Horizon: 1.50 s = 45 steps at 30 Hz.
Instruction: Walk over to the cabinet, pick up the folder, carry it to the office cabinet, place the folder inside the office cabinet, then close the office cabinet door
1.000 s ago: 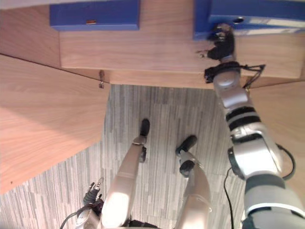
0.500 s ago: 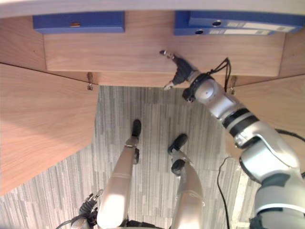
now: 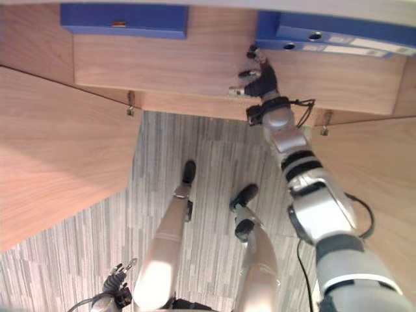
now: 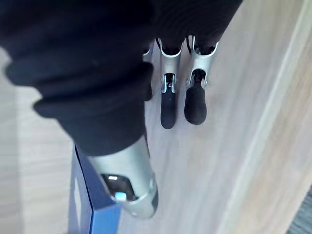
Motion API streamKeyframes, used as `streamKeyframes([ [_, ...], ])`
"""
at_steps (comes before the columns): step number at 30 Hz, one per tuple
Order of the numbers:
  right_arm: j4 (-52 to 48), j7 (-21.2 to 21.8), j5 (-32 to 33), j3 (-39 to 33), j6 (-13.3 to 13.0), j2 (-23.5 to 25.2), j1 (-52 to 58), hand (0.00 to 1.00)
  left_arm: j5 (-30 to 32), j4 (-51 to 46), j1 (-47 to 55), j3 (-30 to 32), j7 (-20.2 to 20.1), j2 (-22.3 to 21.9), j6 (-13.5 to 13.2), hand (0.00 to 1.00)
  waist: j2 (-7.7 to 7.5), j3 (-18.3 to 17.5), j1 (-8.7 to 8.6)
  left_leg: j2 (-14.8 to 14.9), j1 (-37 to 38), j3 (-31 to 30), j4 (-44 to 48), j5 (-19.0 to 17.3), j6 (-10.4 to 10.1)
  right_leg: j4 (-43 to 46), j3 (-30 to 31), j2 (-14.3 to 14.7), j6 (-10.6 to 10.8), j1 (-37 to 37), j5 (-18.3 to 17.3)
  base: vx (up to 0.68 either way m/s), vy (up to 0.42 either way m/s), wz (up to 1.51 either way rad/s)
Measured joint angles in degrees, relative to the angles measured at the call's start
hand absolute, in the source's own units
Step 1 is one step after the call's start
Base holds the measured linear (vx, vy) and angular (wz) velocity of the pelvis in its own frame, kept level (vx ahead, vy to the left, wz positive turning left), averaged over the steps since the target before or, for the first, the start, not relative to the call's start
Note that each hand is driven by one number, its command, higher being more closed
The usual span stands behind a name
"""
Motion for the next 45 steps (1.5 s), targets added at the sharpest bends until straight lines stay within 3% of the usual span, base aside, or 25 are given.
streamKeyframes([
  [4,0.03,-2.71,1.75,-2.3,-0.07,2.43,-2.44,0.0,-0.02,-1.32,-1.03,3.5,0.55,-2.8,-0.25,0.0,1.36,0.56,0.13,-0.89,-0.62,-0.74,-0.5,0.82,0.04,2.08,-0.43,-1.44,0.0,-1.1,-0.98,0.05,0.018,0.16],
  [9,-0.01,-4.24,1.53,-1.82,0.69,3.69,-4.14,0.0,-0.09,-4.32,-1.03,7.11,1.24,-5.13,-0.21,0.0,1.37,0.55,0.03,-2.08,-1.32,-1.13,-0.9,1.35,0.08,4.72,-0.66,-3.2,-0.08,-2.63,-2.35,0.05,0.017,0.15],
  [13,-0.04,-3.65,-4.32,-0.68,2.96,3.65,-5.83,0.0,0.59,-5.61,-1.04,7.5,1.25,-5.39,-0.25,0.0,1.39,0.55,-0.26,-2.34,-2.48,-1.77,0.03,1.21,0.06,5.82,-1.41,-3.76,-0.1,-3.08,-3.03,0.06,0.033,0.1],
  [16,-0.02,-3.38,-4.92,1.23,3.99,3.54,-6.71,0.0,1.61,-5.6,-1.05,8.8,1.28,-6.14,-0.13,0.0,1.38,0.55,-0.31,-2.7,-2.54,-1.87,0.12,1.21,0.06,6.79,-1.48,-4.39,-0.11,-3.39,-3.55,0.05,0.04,0.08],
  [23,0.99,-3.82,-4.08,1.26,3.86,2.42,-8.28,0.0,1.65,-5.61,-1.07,8.92,1.42,-7.01,0.14,0.0,1.36,0.48,-0.51,-3.2,-4.36,-2.1,1.77,1.17,-0.07,9.99,-1.44,-5.6,-0.58,-5.67,-4.82,0.03,0.019,0.05],
  [27,3.5,-5.22,2.12,2.83,3.45,-0.43,-8.72,0.0,1.65,-5.61,-1.07,9.35,1.99,-7.23,0.28,0.0,1.34,0.47,-1.6,-3.6,-4.44,-2.13,2.03,1.15,0.03,10.55,-1.41,-6.21,-0.53,-5.78,-4.96,0.0,0.031,0.04],
  [32,4.56,-7.38,24.02,2.9,-0.89,-5.64,-9.26,0.0,1.63,-5.63,-1.14,9.44,2.63,-7.28,1.08,0.0,1.26,0.2,-3.07,-3.98,-5.83,-2.07,3.0,1.17,0.28,11.42,-1.12,-6.77,-0.28,-7.18,-5.11,-0.01,0.042,0.01],
  [36,5.65,-8.76,26.93,3.13,-1.89,-8.93,-9.39,0.0,1.63,-5.61,-1.09,10.09,2.91,-7.32,1.48,0.0,1.31,0.08,-3.77,-4.17,-8.71,-1.88,8.51,-0.8,0.48,15.44,0.19,-7.71,-0.25,-9.61,-6.05,0.0,0.04,-0.1],
  [41,5.82,-9.13,26.6,6.5,-1.9,-12.48,-11.31,0.0,1.6,-5.63,-1.37,11.08,3.04,-7.19,1.42,0.0,1.33,-0.11,-5.72,-5.37,-18.23,-1.85,26.77,-8.61,1.31,31.2,4.46,-11.56,2.1,-18.17,-12.15,-0.05,0.057,-0.08],
  [45,5.9,-8.65,26.94,7.44,-1.95,-14.5,-13.27,0.0,1.58,-5.61,-1.82,11.04,3.01,-7.03,1.41,0.0,1.36,-0.13,-5.98,-6.1,-23.45,-1.91,34.61,-10.87,1.8,38.75,7.03,-13.04,3.46,-23.5,-14.36,-0.09,0.045,-0.01],
])
